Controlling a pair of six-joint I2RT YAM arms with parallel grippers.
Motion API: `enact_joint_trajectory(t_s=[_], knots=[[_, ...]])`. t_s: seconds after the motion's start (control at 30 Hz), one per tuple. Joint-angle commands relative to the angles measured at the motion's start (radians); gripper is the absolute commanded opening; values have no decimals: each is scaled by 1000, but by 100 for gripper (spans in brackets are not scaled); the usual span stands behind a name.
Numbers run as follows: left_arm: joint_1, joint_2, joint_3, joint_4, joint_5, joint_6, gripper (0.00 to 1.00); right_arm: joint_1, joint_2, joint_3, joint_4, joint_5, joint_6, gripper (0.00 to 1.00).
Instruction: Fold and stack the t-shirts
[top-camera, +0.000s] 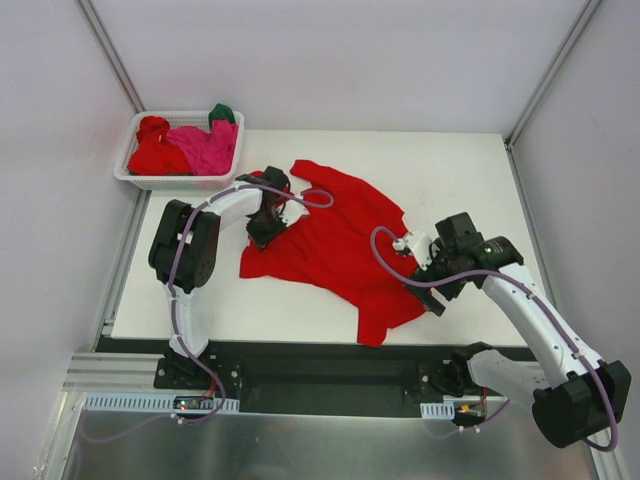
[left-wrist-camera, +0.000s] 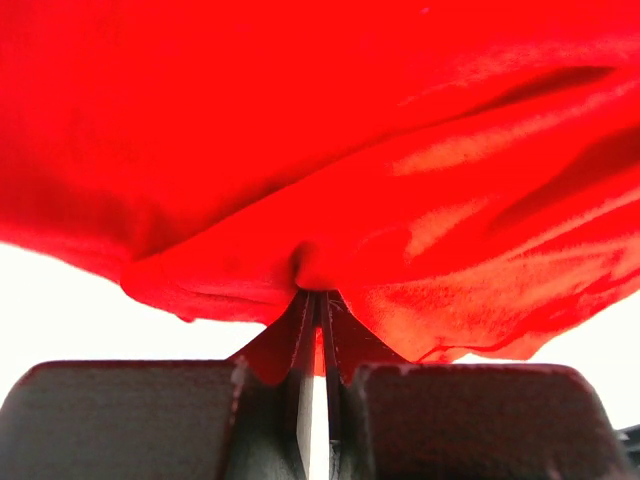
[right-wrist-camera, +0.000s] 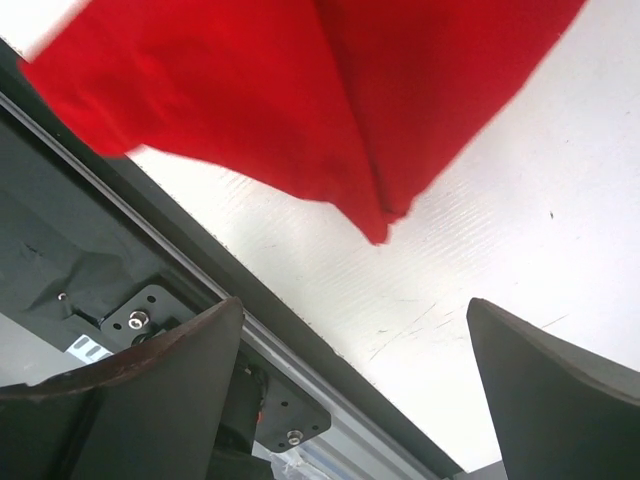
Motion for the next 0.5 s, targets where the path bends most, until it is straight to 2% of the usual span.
enact_joint_trajectory(t_s=[0.0,0.03,0.07,0.1,0.13,0.17,0.23,0.33,0.47], knots=[[16,-4,-51,-7,-68,39,0,6,24,-12,33,20,20,96],[12,-24,-49,-28,-43,15,0,6,33,-9,47,14,16,96],[1,-35,-32,-54,-4,3,5,9,45,3,55,-4,14,96],[-3,-49,-23,-117,19,-11,18,7,62,13,62,-14,16,96],[-10,-78,-12,-142,49,-36,45,13,102,26,70,-28,29,96],[-23,-98,6,-165,91,-46,61,18,127,46,70,-52,36,96],[-45,-160,21,-231,128,-71,78,71,177,89,82,-54,48,96],[-100,-242,41,-310,158,-88,85,172,238,122,94,0,59,96],[-135,-331,58,-354,199,-126,87,201,321,116,124,31,39,96]])
